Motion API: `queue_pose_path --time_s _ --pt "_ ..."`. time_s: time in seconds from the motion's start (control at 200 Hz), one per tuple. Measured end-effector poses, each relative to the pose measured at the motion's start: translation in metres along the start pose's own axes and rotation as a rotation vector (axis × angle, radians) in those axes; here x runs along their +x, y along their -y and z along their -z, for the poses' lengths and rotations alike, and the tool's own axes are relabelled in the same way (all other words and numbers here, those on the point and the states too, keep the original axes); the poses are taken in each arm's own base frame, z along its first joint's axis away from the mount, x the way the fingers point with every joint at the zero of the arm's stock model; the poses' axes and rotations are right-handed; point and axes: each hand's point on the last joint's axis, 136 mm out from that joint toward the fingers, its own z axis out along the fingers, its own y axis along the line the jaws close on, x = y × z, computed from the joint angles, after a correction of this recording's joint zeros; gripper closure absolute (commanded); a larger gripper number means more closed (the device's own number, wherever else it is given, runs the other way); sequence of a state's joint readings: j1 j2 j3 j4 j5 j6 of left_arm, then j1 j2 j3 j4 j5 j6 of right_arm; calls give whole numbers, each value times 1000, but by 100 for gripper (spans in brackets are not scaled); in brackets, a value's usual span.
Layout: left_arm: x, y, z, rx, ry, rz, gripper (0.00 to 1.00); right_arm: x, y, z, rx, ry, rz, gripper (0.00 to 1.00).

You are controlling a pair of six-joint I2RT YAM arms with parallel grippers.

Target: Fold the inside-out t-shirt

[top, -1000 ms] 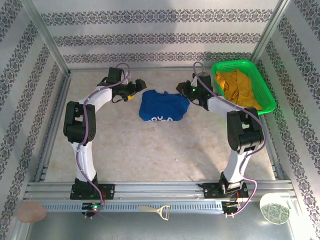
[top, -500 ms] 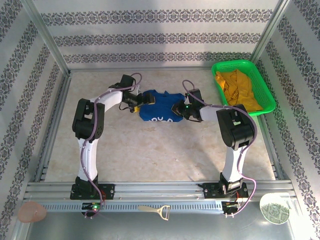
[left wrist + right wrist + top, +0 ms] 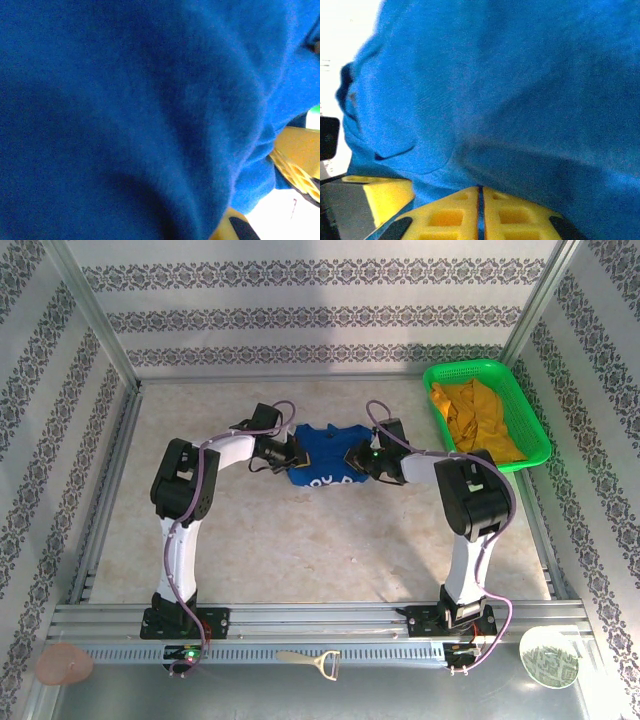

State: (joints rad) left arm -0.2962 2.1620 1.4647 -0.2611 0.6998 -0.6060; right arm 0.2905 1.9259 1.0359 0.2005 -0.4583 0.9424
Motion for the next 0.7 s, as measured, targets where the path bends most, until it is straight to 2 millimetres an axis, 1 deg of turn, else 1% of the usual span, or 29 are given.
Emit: queue_pose_path --time_s 0.05,0.09,0.16,0.205,0.26,0.345,0.405,0.475,0.545,0.61,0.63,0.664,0.699 --pt "-4 -1 7 -4 12 4 100 -4 -9 10 -18 13 10 71" --pt "-9 -5 14 -14 19 10 100 -8 -20 21 -39 29 16 64" --pt "-23 -17 33 -44 39 23 100 -19 -42 49 -89 76 34 55" --pt "-36 -29 49 -69 58 30 100 -28 -56 71 -125 118 48 51" --pt "-49 -44 71 -104 78 36 100 -34 -69 95 -162 160 67 47" --pt "-70 -70 110 -184 111 25 100 -37 -76 128 -189 211 79 43" --pt "-82 -90 138 -263 127 4 100 -33 -71 144 -182 229 81 40" --pt "-94 -113 170 -375 142 -24 100 -24 -59 158 -156 235 73 37" --pt "-103 -130 194 -470 145 -55 98 -12 -43 168 -120 228 59 36" --pt "-109 -144 209 -541 137 -78 94 -1 -29 177 -87 226 43 35" --pt "-111 -148 213 -563 134 -84 92 2 -25 179 -78 225 38 34" --pt "-113 -156 218 -595 126 -90 83 7 -19 183 -62 225 35 34" --pt "-115 -164 221 -620 120 -92 66 11 -13 187 -47 224 29 33"
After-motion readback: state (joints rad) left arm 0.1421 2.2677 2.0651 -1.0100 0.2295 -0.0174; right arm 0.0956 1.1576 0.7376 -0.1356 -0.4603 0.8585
